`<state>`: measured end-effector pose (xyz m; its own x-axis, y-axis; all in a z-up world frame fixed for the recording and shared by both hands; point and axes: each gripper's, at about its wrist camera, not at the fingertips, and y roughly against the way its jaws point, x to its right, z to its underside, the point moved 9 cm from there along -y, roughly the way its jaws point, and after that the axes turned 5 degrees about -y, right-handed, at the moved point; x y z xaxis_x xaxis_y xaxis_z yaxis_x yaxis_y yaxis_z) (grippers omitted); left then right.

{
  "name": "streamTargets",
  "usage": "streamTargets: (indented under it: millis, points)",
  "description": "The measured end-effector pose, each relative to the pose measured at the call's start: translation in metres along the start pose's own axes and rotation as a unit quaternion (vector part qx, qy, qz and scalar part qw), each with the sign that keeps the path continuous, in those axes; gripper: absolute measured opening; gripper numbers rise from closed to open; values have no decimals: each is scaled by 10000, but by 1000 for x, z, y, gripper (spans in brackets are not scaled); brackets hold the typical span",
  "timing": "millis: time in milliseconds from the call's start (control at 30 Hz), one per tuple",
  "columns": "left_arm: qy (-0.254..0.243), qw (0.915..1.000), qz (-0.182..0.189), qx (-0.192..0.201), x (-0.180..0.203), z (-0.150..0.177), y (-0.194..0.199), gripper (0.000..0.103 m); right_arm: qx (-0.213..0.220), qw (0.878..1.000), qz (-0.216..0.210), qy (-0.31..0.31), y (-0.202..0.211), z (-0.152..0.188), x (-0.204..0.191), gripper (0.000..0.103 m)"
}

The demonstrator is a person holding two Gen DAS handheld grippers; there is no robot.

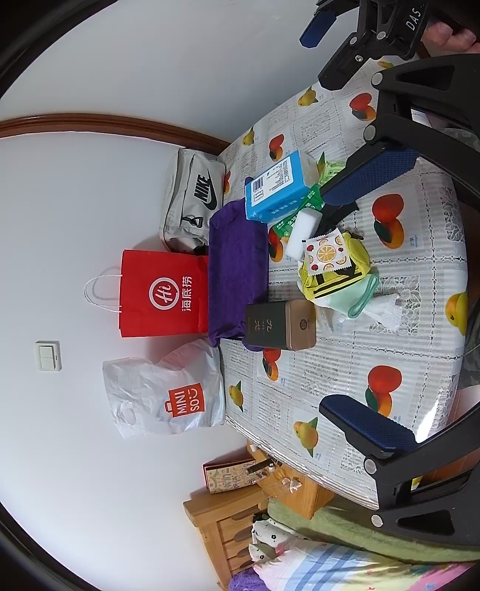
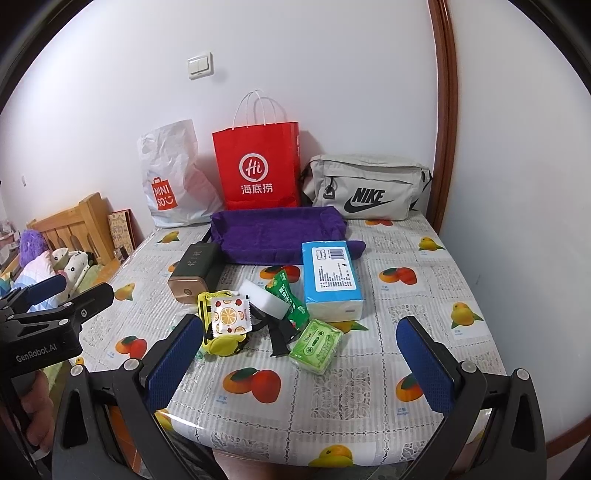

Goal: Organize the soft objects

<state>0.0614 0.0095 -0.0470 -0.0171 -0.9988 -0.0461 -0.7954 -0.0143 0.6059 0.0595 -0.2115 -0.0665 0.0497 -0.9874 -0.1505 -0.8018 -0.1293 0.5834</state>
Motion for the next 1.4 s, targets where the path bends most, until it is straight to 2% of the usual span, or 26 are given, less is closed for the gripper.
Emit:
streamTargets:
  millis: [1400]
  points:
    - [-16,10000,-7,-3,1,1,0,103,56,10000,-16,38,7,-1,-6,103]
